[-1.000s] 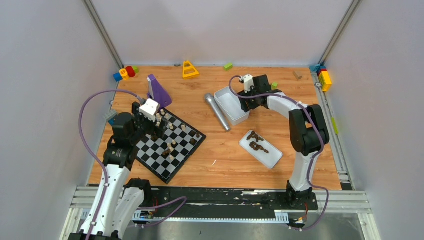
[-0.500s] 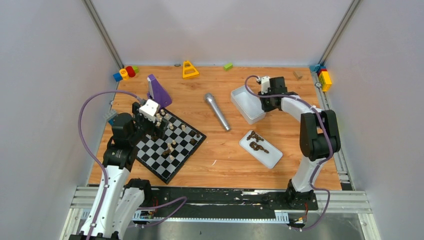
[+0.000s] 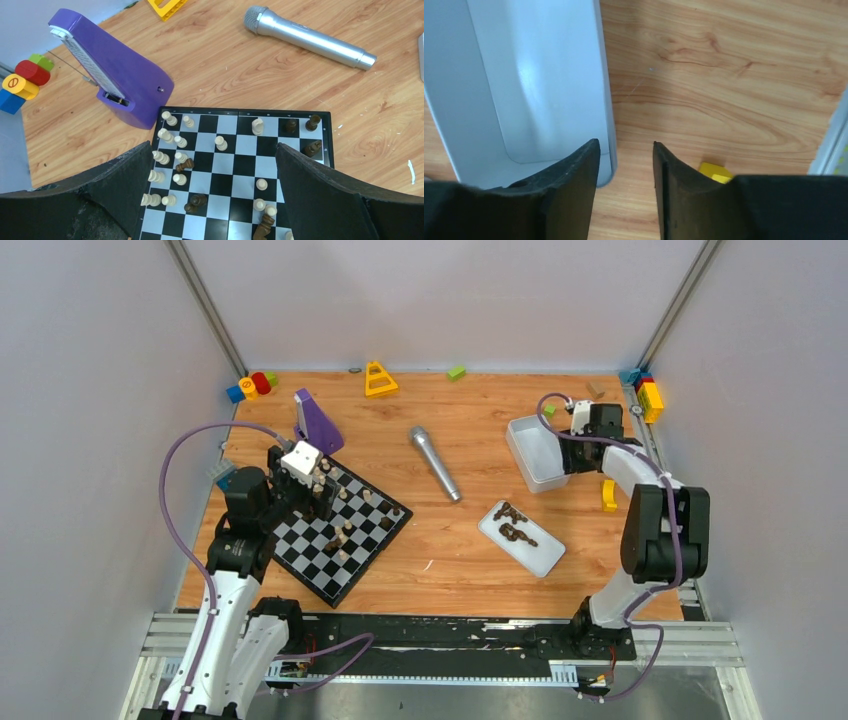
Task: Set up the chess pieces on the board
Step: Move the storage box to the center of the board, then move the lid to the center of the board.
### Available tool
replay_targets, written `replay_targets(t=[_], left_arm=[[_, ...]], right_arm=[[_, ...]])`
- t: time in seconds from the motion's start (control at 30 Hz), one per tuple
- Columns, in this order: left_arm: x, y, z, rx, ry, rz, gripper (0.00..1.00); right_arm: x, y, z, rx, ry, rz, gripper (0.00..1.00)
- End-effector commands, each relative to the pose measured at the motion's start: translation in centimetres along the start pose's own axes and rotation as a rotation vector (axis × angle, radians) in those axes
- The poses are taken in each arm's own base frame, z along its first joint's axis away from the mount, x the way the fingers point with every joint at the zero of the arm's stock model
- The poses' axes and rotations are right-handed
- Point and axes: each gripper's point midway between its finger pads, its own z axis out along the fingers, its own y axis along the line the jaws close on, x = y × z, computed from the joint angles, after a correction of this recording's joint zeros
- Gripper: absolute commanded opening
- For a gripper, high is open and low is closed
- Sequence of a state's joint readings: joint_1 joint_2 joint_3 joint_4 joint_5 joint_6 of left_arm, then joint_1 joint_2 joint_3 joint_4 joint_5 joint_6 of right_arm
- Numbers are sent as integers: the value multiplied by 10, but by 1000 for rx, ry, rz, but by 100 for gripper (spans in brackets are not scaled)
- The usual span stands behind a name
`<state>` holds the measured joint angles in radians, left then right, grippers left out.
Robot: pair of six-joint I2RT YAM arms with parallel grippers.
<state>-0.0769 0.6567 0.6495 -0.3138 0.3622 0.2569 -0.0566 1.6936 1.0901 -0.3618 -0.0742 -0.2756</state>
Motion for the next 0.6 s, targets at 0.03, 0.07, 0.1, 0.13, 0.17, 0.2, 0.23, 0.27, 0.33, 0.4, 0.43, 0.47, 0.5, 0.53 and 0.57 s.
replay_targets(t=[0.03,0.07,0.1,0.13,0.17,0.2,0.23,0.27,0.33,0.4,0.43,0.47,0.5,0.53,0.57], left_arm=[[-3,-1,0,15,-19,27,100],[-3,-1,0,15,-17,27,100],[-3,-1,0,16,-16,26,100],[-2,-1,0,16,-15,28,100],[-2,-1,1,16,-12,27,100],[-2,-1,1,18,-12,27,100],[-2,-1,1,18,-11,26,100],[-1,-1,1,18,-9,25,100],[-1,-1,1,20,-7,25,100],[-1,-1,1,20,-6,23,100],[-1,-1,1,20,-5,23,100],[-1,-1,2,21,-4,25,100],[0,-1,2,23,-2,23,100],[0,-2,2,24,-2,25,100],[0,-2,2,25,-2,26,100]], right_arm=[[-40,22,-53,-108,-184,-66,63],[-46,33,-64,-147,-216,-85,69],[-50,44,-74,-178,-243,-108,73],[-53,53,-82,-202,-268,-130,76],[-55,74,-90,-251,-289,-178,77],[-56,90,-99,-286,-311,-214,77],[-53,105,-101,-322,-313,-245,77],[-51,119,-104,-356,-319,-273,77],[-40,147,-103,-414,-299,-333,76],[-29,168,-98,-460,-271,-387,75],[-23,177,-94,-476,-251,-410,74],[-17,185,-89,-491,-233,-435,73],[-11,192,-85,-504,-213,-457,72],[-6,202,-81,-520,-197,-483,71],[-1,209,-77,-533,-178,-505,71]])
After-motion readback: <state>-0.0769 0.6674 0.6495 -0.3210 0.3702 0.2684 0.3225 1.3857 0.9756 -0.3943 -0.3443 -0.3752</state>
